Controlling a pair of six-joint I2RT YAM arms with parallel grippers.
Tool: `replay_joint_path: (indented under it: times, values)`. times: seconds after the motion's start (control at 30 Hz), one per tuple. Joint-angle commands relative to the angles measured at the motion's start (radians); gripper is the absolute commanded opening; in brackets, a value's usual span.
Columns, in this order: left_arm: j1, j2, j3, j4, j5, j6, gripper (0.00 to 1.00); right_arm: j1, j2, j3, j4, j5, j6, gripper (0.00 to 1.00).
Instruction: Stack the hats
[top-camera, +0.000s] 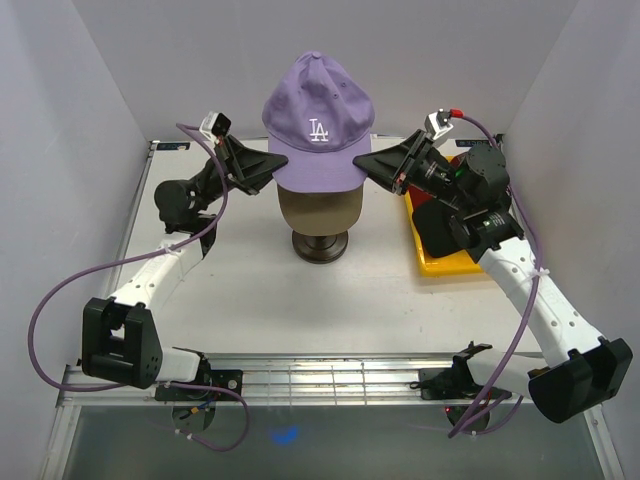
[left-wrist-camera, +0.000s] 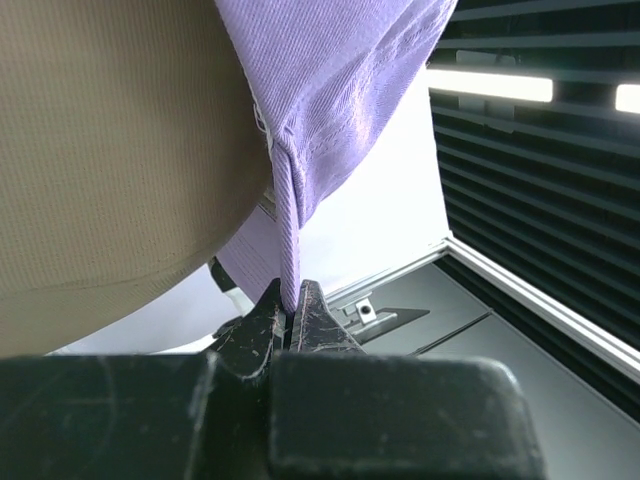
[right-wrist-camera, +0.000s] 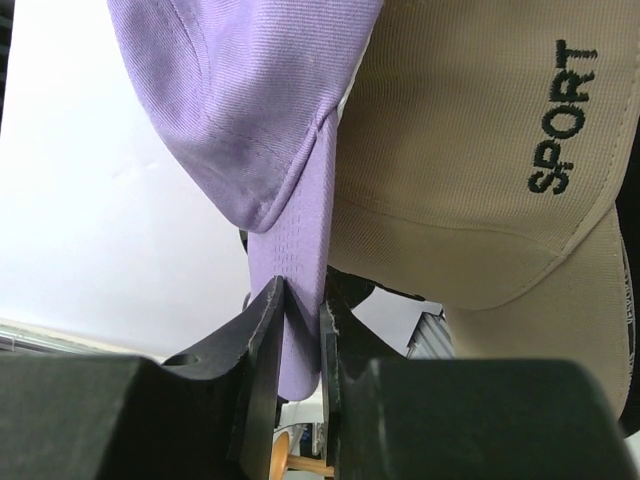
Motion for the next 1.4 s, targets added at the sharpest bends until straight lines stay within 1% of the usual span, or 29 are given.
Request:
replay_joint_path:
  times: [0.0,0.17,0.37,0.7,0.8,1.13,1.23,1.37]
  values:
    - [-0.004,-0.038,0.005,0.087,0.044,-0.048,0.0,0.022,-0.01,-0.022,-0.05,-0.045,-0.093,0.08]
    - [-0.001,-0.026,-0.012,0.125,0.07,-0.053,0.0,0.022,-0.014,-0.039,-0.056,-0.043,-0.11,0.08]
    - [0.014,-0.023,-0.081,0.165,0.096,-0.06,0.0,0.021,-0.02,-0.083,-0.052,-0.039,-0.124,0.08]
    - [0.042,-0.001,-0.155,0.239,0.158,-0.079,0.0,0.013,-0.014,-0.152,-0.053,-0.02,-0.147,0.08]
    - [0.046,0.0,-0.175,0.239,0.165,-0.076,0.0,0.003,-0.014,-0.175,-0.053,-0.02,-0.151,0.08]
    - [0.061,-0.02,-0.224,0.115,0.201,0.019,0.0,-0.063,-0.029,-0.238,-0.061,-0.033,-0.167,0.08]
    - [0.065,-0.033,-0.224,0.047,0.207,0.068,0.0,-0.073,-0.026,-0.246,-0.075,-0.031,-0.18,0.08]
    - [0.071,-0.056,-0.226,-0.081,0.216,0.14,0.0,-0.086,-0.023,-0.258,-0.088,-0.028,-0.196,0.08]
